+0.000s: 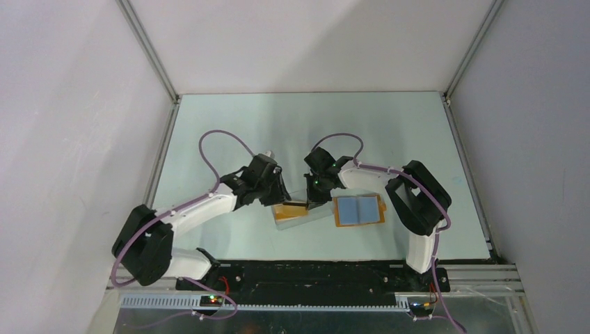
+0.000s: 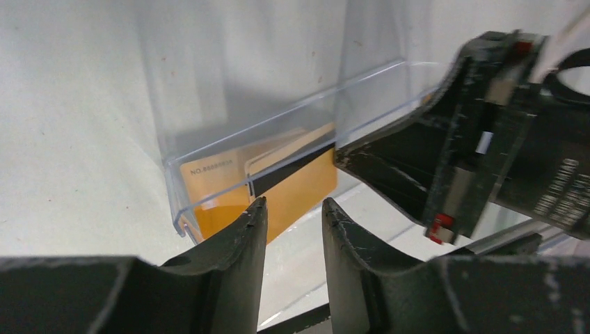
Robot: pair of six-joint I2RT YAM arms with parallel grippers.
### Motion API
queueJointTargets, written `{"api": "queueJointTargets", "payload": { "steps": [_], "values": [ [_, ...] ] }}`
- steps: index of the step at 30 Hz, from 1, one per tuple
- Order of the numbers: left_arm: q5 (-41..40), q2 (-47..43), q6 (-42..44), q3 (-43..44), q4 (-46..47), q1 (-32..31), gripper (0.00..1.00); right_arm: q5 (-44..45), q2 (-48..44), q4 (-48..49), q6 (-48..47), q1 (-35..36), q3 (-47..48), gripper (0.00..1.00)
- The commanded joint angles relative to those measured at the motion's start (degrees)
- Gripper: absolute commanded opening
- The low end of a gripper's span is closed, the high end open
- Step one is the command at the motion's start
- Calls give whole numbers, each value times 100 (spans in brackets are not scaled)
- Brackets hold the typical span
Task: Put the credit cards into the card holder
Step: Pick up the credit card from the storage box.
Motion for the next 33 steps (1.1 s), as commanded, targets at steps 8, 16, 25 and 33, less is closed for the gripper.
{"api": "queueJointTargets", "payload": {
  "steps": [8, 16, 25, 33],
  "values": [
    [-13, -22, -157, -26, 171, -9, 39, 59, 361, -23, -109, 24, 13, 0],
    [-70, 178, -162, -48, 181, -6, 39, 54, 360, -29, -122, 28, 11, 0],
    [-133, 279, -154, -62, 171, -10, 38, 24, 378, -30, -125, 26, 13, 0],
    [-224, 157, -218, -153, 165, -4, 39, 6, 379, -28, -128, 29, 12, 0]
  ]
}}
